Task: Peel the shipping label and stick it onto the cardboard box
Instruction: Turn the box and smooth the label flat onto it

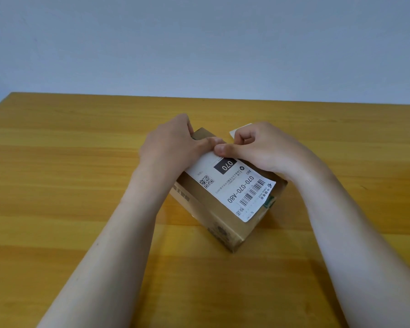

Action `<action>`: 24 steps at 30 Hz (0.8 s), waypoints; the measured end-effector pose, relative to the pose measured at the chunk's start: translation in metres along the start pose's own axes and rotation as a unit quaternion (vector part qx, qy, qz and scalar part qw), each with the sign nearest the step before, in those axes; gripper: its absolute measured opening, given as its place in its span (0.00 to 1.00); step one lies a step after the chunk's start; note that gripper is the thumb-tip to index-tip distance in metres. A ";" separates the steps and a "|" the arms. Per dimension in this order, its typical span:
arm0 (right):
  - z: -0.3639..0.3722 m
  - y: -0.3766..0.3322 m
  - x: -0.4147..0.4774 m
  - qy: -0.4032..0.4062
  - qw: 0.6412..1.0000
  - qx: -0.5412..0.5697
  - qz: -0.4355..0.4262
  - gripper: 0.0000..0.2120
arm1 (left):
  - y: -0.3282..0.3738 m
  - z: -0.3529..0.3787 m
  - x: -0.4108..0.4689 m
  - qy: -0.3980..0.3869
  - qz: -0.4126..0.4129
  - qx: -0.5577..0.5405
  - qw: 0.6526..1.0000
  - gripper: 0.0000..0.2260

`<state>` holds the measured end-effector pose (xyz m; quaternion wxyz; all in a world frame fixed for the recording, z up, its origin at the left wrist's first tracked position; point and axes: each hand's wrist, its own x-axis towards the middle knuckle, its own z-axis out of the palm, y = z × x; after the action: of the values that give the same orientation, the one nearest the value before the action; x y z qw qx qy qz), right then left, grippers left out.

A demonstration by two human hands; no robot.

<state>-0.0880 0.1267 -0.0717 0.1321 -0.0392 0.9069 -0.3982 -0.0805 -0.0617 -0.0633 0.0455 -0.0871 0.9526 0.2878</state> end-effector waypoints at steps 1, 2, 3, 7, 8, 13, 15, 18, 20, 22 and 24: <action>-0.001 -0.001 -0.001 -0.001 1.000 -0.001 0.002 0.26 | 0.001 0.000 -0.001 -0.006 -0.002 0.000 1.000 0.24; -0.002 -0.002 -0.002 -0.003 1.000 -0.005 0.006 0.25 | 0.002 0.001 -0.001 -0.012 -0.002 -0.002 1.000 0.24; -0.003 -0.003 -0.004 -0.007 1.000 -0.012 0.012 0.23 | 0.002 0.001 -0.002 -0.017 0.001 -0.007 1.000 0.24; -0.009 -0.011 -0.013 -0.008 0.999 -0.037 0.023 0.19 | 0.000 -0.001 -0.003 -0.021 0.030 -0.011 0.999 0.25; -0.013 -0.012 -0.015 -0.004 0.999 -0.034 0.024 0.19 | -0.001 -0.003 -0.002 -0.013 0.033 -0.003 0.999 0.25; -0.027 -0.010 -0.019 0.011 0.999 -0.027 0.033 0.25 | -0.009 -0.008 0.002 0.034 0.008 0.034 0.999 0.18; -0.026 -0.008 -0.018 -0.002 0.999 -0.028 0.045 0.32 | -0.009 -0.008 0.003 0.023 0.007 0.022 0.999 0.18; -0.022 -0.006 -0.016 -0.026 0.998 -0.033 0.045 0.38 | -0.004 -0.010 0.000 -0.043 0.018 -0.005 0.999 0.27; -0.022 -0.005 -0.015 -0.030 0.998 -0.033 0.037 0.41 | -0.002 -0.012 -0.002 -0.085 0.036 -0.009 0.996 0.31; -0.021 -0.004 -0.013 -0.031 0.998 -0.029 0.037 0.41 | -0.001 -0.012 -0.003 -0.102 0.050 -0.006 0.994 0.30; -0.020 -0.001 -0.010 -0.027 0.999 -0.028 0.037 0.40 | -0.001 -0.010 -0.002 -0.097 0.054 0.000 0.994 0.26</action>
<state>-0.0838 0.1423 -0.0555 0.1702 -0.0203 0.9144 -0.3666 -0.0789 -0.0678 -0.0550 0.1224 -0.0068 0.9469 0.2972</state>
